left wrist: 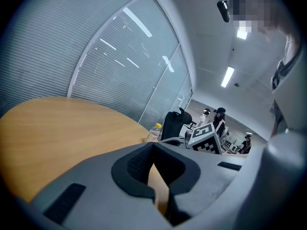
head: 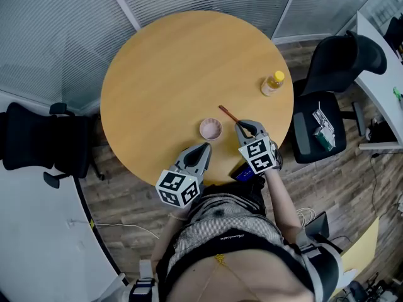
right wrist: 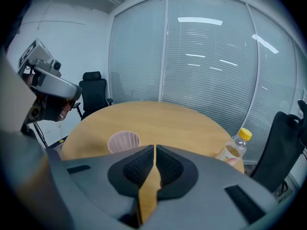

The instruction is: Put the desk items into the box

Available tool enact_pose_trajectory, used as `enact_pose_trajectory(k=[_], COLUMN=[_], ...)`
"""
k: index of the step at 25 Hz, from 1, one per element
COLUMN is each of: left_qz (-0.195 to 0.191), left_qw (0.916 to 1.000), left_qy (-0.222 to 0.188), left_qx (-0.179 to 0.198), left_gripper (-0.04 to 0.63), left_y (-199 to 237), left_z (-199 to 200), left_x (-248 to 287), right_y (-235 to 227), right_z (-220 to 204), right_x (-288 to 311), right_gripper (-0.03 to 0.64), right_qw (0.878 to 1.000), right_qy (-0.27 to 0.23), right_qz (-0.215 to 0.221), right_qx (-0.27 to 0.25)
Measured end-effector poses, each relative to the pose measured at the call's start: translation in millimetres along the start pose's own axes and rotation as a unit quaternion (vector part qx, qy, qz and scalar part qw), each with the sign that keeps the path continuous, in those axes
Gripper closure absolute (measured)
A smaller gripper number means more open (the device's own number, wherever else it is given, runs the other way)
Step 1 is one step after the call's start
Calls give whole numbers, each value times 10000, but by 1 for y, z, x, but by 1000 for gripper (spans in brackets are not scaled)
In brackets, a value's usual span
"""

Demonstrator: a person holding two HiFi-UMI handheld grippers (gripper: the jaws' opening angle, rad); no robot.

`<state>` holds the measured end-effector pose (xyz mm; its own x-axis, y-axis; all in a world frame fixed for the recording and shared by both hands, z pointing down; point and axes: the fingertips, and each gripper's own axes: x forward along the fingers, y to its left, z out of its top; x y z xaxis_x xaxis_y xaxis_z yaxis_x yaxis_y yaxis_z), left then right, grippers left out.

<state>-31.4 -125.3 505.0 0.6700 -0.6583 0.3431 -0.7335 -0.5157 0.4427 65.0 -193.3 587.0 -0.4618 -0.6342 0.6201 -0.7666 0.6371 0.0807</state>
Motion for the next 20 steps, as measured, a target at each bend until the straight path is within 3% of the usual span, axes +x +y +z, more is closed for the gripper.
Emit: enact_pose_trajectory(k=[20], left_qz=[-130], left_qw=[9997], left_qy=[210], left_qx=[-42], left_gripper=[577], left_y=[0], left_z=[-7], left_x=[8], right_y=[-14], right_z=[-43], right_x=[41], right_gripper=[589], right_qw=[9964], right_qy=[837], right_qz=[123], right_qx=[67])
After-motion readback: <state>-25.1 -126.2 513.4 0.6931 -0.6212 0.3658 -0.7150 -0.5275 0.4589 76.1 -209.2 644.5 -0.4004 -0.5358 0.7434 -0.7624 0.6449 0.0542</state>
